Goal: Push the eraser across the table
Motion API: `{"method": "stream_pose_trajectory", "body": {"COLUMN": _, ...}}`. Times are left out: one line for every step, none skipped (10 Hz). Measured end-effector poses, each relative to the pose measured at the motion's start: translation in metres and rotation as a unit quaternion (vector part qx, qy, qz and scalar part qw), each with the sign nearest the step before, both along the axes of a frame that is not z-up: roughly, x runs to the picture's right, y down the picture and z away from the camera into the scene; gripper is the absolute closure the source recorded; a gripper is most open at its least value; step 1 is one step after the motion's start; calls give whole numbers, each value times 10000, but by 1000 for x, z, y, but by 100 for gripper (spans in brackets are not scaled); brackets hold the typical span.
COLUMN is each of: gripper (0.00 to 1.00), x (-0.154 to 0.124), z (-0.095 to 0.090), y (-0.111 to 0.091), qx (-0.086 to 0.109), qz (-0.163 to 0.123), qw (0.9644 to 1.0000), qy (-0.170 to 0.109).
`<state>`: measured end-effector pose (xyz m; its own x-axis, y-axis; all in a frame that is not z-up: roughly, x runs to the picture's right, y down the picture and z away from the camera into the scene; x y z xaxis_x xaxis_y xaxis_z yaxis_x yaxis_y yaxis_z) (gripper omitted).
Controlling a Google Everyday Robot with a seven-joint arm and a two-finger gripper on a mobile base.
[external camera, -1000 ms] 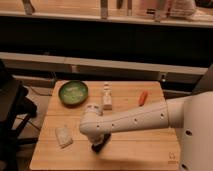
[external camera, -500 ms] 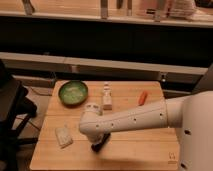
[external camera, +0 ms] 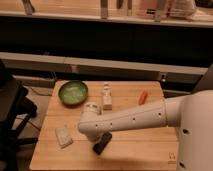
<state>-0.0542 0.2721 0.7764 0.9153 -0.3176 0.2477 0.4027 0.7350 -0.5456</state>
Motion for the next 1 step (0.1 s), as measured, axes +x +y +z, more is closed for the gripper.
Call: {"method": "stream_pose_trajectory", "body": {"gripper": 100, "x": -2, "z": 0, "y": -1, "qx": 10, "qz": -3, "qw": 10000, "qy": -4}}
